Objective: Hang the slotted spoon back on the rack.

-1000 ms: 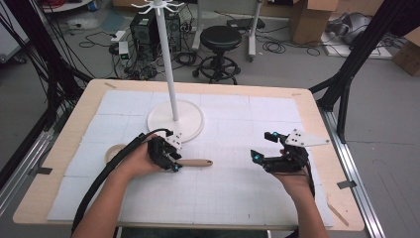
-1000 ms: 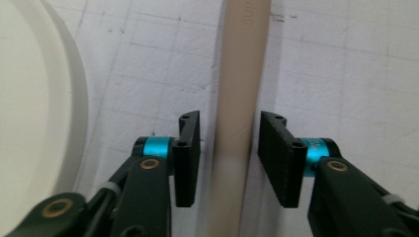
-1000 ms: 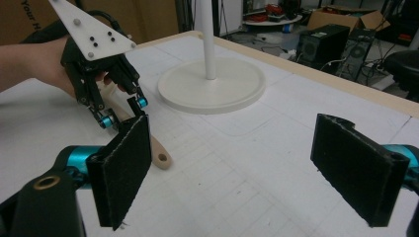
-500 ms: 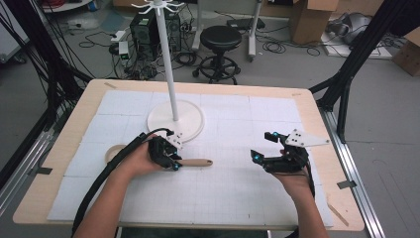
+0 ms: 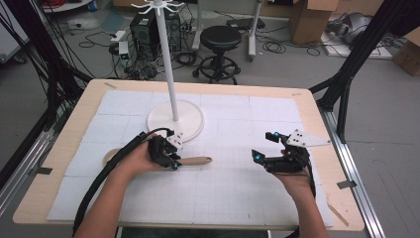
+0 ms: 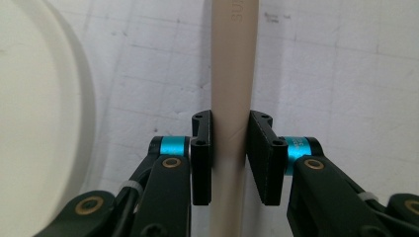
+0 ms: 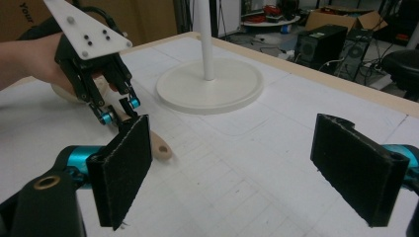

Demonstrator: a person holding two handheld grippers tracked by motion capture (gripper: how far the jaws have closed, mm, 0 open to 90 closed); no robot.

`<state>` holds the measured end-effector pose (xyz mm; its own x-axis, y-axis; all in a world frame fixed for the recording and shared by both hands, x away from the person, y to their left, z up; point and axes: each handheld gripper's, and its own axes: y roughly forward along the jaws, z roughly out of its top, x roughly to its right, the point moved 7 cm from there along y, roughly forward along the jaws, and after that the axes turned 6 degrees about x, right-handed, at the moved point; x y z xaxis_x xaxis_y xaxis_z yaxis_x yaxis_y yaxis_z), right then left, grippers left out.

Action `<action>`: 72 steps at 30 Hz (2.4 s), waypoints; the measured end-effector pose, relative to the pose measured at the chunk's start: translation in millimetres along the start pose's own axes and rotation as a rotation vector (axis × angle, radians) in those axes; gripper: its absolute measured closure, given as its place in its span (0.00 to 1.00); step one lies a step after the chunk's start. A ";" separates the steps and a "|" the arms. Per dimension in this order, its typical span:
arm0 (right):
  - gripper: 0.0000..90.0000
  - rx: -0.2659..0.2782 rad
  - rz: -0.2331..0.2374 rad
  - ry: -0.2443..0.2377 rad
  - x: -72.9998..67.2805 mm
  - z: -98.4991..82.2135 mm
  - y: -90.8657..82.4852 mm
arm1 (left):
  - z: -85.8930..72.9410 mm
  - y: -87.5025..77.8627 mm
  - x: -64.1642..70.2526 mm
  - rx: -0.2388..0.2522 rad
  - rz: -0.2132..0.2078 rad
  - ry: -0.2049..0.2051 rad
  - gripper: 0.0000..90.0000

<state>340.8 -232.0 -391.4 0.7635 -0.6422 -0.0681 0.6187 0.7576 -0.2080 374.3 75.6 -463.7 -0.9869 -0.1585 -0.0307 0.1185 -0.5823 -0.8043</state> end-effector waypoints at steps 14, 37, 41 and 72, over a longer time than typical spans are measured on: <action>0.17 0.000 -0.001 -0.003 -0.7 0.0 0.7 | 14.6 -66.5 -2.4 0.253 0.076 -0.021 0.81; 0.17 -0.001 -0.001 0.006 0.1 -1.9 1.4 | 27.3 -147.6 -11.7 0.503 0.158 -0.073 0.81; 0.17 -0.003 0.001 0.010 0.1 -2.3 1.5 | 26.8 -160.1 -14.5 0.538 0.172 -0.092 0.81; 0.17 -0.008 0.002 0.016 0.2 -3.3 2.1 | 57.1 -235.5 -53.4 0.554 0.252 -0.166 0.81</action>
<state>341.7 -231.0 -395.0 0.7617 -0.6425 -0.0837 0.6157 0.7580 -0.2153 405.3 175.6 -238.8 -0.8964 -0.4403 -0.0509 0.4282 -0.8305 -0.3562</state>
